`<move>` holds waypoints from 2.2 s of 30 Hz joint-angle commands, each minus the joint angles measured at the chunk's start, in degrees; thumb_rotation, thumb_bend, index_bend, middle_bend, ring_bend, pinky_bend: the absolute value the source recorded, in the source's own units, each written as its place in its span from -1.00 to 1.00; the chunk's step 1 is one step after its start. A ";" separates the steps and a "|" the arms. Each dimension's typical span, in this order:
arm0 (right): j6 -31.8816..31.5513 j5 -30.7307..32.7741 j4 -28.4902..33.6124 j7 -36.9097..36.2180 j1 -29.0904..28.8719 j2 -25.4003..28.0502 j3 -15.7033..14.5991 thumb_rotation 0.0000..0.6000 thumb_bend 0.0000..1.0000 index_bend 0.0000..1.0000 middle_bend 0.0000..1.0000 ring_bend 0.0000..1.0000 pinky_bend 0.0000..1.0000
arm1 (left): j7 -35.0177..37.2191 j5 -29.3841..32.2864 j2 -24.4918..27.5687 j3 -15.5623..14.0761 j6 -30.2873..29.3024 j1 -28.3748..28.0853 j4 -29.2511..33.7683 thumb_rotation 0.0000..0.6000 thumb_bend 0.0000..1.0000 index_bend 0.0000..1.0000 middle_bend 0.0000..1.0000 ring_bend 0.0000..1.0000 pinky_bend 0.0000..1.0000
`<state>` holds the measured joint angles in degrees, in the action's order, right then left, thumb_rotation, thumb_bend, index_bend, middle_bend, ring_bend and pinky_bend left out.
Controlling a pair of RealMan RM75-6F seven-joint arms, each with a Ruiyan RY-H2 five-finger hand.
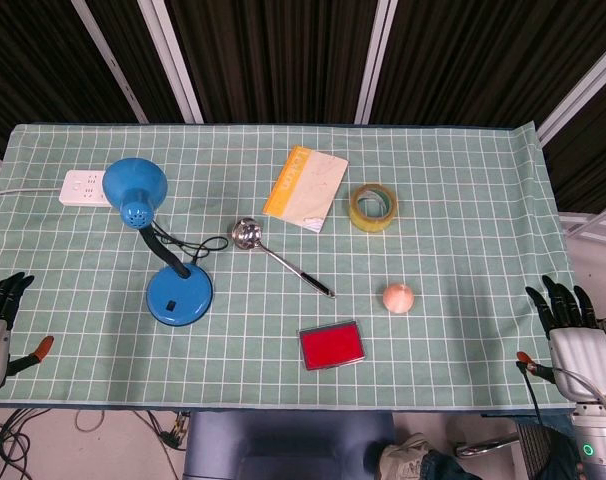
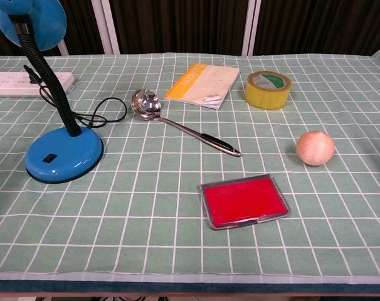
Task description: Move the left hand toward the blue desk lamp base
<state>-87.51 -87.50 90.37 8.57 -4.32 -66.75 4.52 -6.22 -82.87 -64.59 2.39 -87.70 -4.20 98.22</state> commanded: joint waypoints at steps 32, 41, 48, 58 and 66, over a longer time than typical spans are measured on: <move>-0.21 1.52 1.36 1.58 0.68 0.41 0.13 1.00 -0.67 -0.75 -0.93 -0.85 -1.00 | -9.02 -6.49 -6.60 -3.05 8.80 -4.77 -4.77 1.00 0.37 -0.70 0.56 0.49 0.57; -0.35 2.23 1.27 1.85 0.81 0.24 0.50 1.00 -0.66 -0.75 -0.93 -0.85 -1.00 | -15.36 -1.96 -13.16 -2.48 16.66 -8.35 -8.37 1.00 0.59 -0.67 0.70 0.63 0.67; -0.25 2.45 1.19 1.91 0.82 0.26 0.56 1.00 -0.66 -0.75 -0.93 -0.85 -1.00 | -16.38 -1.32 -16.05 -2.58 18.13 -9.50 -10.40 1.00 0.59 -0.65 0.70 0.63 0.67; -0.03 2.68 1.20 2.12 0.80 0.25 0.58 1.00 -0.66 -0.75 -0.93 -0.85 -1.00 | -19.55 1.32 -18.08 -1.70 19.22 -10.77 -11.09 1.00 0.59 -0.65 0.71 0.63 0.67; 0.00 2.66 1.23 2.13 0.80 0.28 0.57 1.00 -0.66 -0.75 -0.93 -0.85 -1.00 | -22.22 2.82 -18.33 -1.58 20.39 -11.89 -9.82 1.00 0.59 -0.65 0.70 0.63 0.67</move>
<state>-87.51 -84.85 91.60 10.70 -3.52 -66.46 5.08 -28.16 -80.28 -82.85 0.81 -67.51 -15.90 88.22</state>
